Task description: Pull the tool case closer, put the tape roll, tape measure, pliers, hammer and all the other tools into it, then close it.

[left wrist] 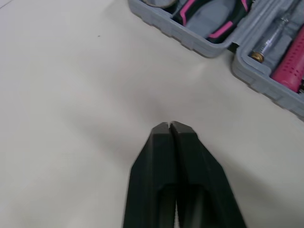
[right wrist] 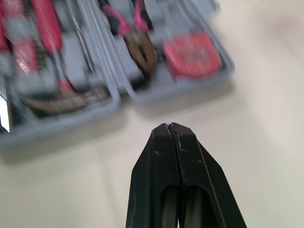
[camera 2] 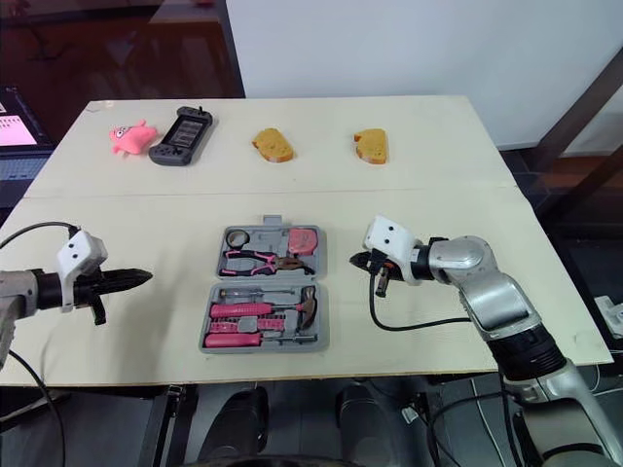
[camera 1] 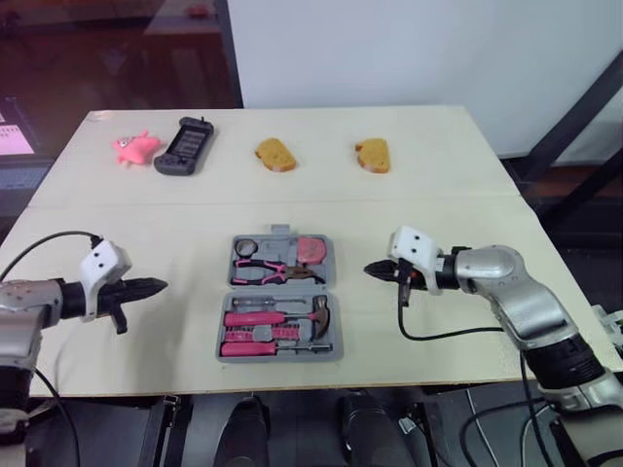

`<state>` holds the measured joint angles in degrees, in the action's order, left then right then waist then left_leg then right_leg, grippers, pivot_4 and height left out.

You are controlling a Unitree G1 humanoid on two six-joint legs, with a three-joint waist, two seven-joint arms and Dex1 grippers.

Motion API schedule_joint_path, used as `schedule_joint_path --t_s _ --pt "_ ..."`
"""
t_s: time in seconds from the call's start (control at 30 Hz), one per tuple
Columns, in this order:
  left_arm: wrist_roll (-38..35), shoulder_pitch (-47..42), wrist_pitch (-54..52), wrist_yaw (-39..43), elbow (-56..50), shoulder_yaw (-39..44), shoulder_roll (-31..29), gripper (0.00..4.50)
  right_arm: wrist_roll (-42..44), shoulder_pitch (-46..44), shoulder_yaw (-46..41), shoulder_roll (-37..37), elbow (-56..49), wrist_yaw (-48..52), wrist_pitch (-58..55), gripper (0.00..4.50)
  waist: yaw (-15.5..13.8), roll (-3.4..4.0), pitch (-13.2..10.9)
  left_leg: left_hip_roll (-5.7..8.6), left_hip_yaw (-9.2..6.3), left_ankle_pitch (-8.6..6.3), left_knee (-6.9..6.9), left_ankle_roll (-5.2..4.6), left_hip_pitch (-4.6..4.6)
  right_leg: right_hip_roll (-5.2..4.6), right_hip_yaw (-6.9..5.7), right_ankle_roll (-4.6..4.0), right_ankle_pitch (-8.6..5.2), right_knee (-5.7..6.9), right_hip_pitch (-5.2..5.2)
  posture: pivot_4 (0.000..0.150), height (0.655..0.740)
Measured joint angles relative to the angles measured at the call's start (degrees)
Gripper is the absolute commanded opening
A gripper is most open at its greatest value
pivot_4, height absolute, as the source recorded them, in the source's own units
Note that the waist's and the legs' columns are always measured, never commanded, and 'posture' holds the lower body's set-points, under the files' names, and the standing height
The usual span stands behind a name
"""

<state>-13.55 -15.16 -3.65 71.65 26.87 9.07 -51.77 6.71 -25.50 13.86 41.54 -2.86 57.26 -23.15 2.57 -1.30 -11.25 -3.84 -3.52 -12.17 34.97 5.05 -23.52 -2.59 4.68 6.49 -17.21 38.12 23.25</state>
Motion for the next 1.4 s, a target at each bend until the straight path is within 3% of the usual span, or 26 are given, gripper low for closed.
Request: schedule_joint_path --t_s 0.47,1.1,1.4 --pt "4.34 -4.05 7.87 -0.36 5.27 -8.31 7.93 0.03 -9.6 -7.86 8.09 -8.91 23.48 1.17 14.84 0.0 -0.08 0.03 -0.01 0.01 -0.01 0.01 0.07 0.0 0.0 0.01 0.0 0.19 0.1 0.05 -0.06 0.15 0.74" --pt "7.4 -10.38 10.08 -0.83 11.34 -12.77 16.25 0.03 -11.48 -8.02 9.61 -15.07 24.22 2.72 15.97 0.0 -0.4 0.04 0.0 0.05 -0.07 0.02 0.16 0.01 0.01 0.0 -0.02 0.27 0.15 0.09 -0.16 0.15 0.74" --pt "9.44 -12.08 11.76 -0.22 13.31 -12.89 17.13 0.03 -12.54 -8.0 9.47 -15.71 24.22 2.75 15.91 0.0 -0.4 0.1 0.03 0.06 -0.12 0.03 0.16 0.03 0.05 0.01 -0.04 0.27 0.15 0.11 -0.21 0.15 0.74"
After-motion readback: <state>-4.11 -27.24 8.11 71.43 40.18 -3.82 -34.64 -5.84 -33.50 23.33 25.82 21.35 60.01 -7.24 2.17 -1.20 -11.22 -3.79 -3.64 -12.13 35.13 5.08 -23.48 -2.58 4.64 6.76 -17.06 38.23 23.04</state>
